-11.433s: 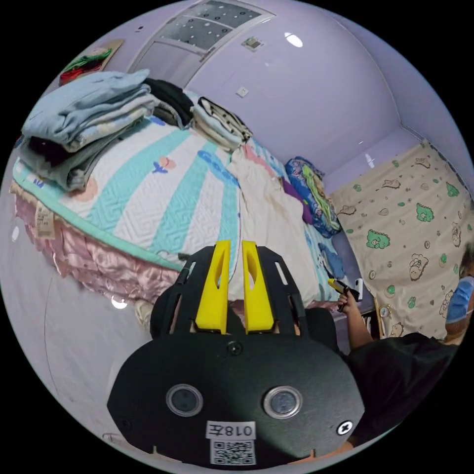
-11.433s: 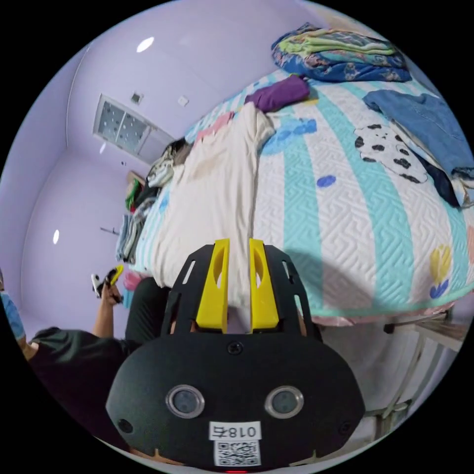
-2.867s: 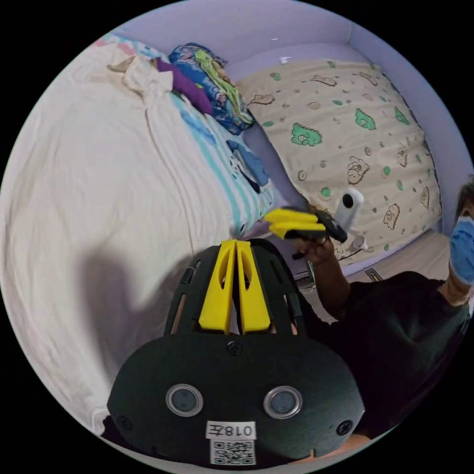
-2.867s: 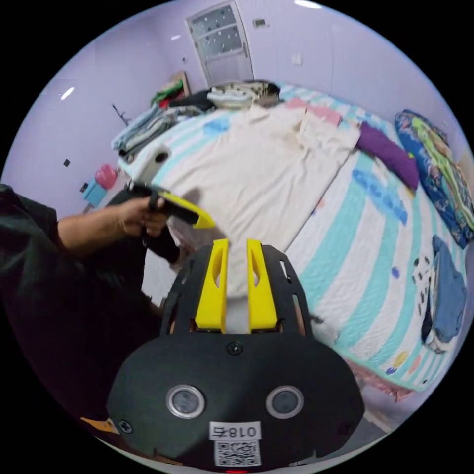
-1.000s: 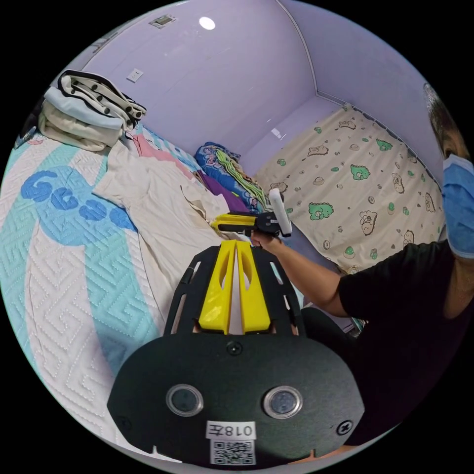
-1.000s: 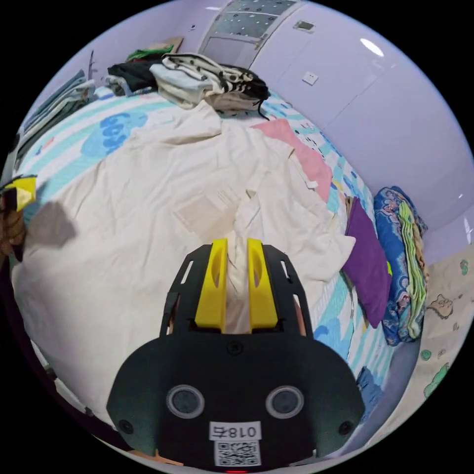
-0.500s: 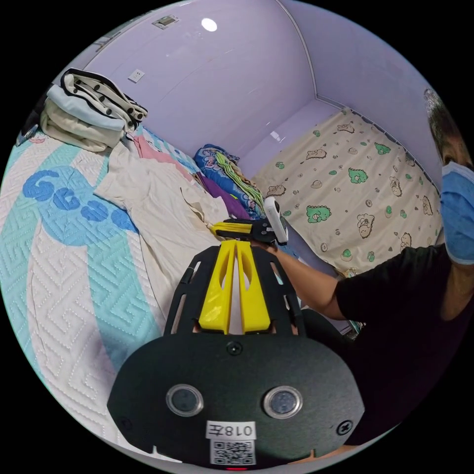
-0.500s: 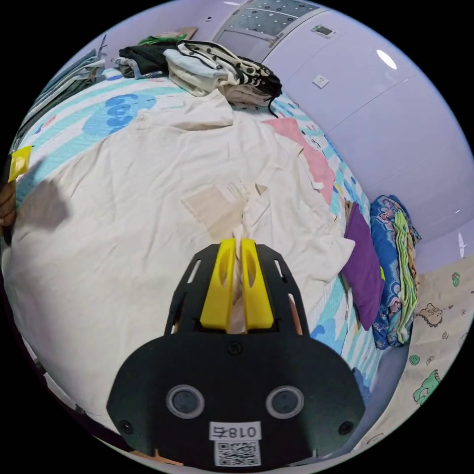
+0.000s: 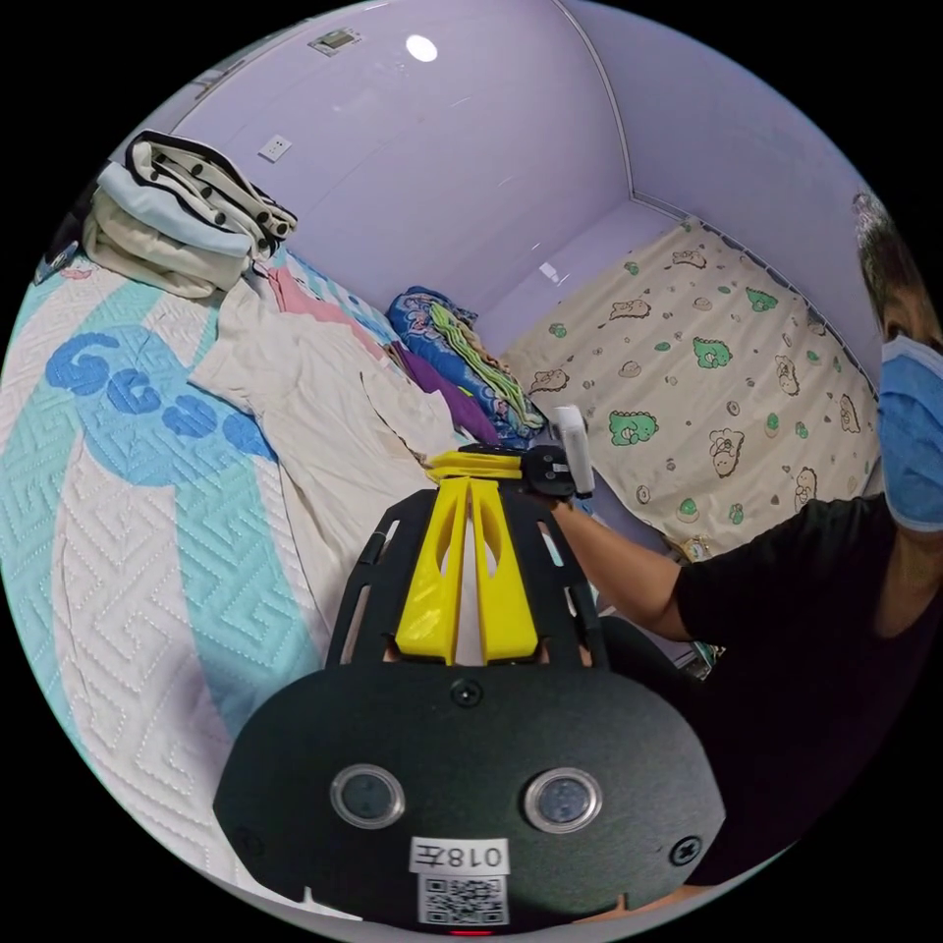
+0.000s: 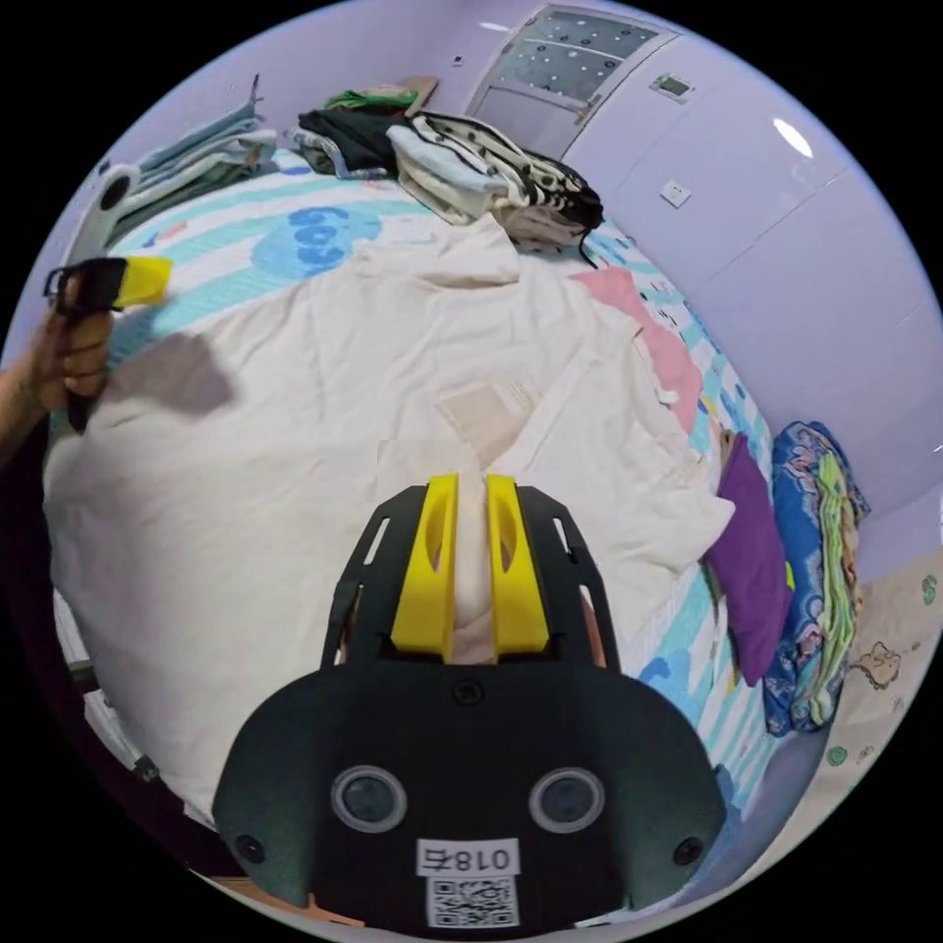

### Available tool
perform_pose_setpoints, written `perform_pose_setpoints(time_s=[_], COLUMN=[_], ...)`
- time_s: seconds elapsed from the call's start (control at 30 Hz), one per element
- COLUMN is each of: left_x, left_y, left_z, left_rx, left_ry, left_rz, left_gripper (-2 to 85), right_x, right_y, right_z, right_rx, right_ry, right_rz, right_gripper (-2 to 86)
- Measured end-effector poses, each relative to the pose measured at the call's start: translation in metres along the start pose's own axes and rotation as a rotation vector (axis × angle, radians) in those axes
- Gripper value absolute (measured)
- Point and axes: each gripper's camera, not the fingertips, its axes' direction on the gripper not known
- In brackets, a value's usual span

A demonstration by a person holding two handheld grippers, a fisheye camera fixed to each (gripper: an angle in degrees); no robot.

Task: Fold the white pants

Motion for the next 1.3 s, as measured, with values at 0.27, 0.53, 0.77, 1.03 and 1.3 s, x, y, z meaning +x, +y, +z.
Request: perform_pose_setpoints(time_s=[0.27,0.53,0.77,1.03,1.3], left_x=[-0.002,-0.009,-0.012,0.0,0.027], left_y=[0.006,0.012,0.017,0.02,0.021], left_z=[-0.003,-0.002,-0.006,-0.016,-0.034], left_rx=[-0.006,-0.03,-0.044,-0.038,0.01], left_ry=[-0.005,0.002,0.029,0.037,0.044], left_rz=[-0.013,-0.05,-0.08,-0.072,-0.012], left_gripper=[-1.0,-1.0,-1.0,-1.0,-0.9], right_x=[0.071,0.249,0.307,0.289,0.248], right_y=[0.057,0.082,0.067,0.068,0.112], right_z=[-0.054,-0.034,0.017,0.017,-0.048], right_rx=[0.08,0.147,0.019,0.053,0.191], right_ry=[0.095,-0.027,-0.083,0.034,0.077], right_rz=[0.338,0.791,0.825,0.759,0.816], right_gripper=[4.8,7.1,6.8,3.0,9.3])
